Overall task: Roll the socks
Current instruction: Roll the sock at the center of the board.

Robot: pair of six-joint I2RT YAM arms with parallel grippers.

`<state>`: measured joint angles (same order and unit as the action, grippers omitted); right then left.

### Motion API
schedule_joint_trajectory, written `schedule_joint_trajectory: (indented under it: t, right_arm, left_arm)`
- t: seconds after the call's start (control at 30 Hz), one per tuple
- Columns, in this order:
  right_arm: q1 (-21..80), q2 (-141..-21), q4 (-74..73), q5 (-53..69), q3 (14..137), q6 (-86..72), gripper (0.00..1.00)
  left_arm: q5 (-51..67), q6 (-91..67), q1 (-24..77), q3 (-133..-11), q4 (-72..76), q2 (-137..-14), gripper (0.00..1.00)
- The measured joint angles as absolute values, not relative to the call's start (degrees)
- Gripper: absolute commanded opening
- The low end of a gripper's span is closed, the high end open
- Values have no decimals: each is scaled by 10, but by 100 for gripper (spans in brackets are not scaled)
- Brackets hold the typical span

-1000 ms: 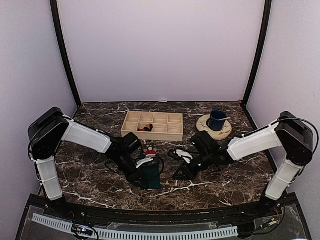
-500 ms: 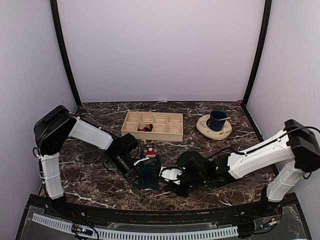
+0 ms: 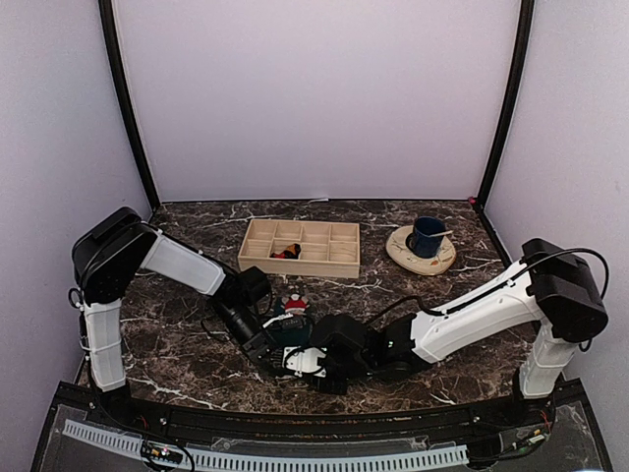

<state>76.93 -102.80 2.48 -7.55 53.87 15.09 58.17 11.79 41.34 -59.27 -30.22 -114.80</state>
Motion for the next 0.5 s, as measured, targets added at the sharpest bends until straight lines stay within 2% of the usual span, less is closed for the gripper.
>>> schedule_joint_trajectory:
  t: [0.5]
  right_arm:
    - [769, -1067, 7, -80, 562, 183, 29]
  left_arm:
    - [595, 131, 411, -600, -317, -1160, 2]
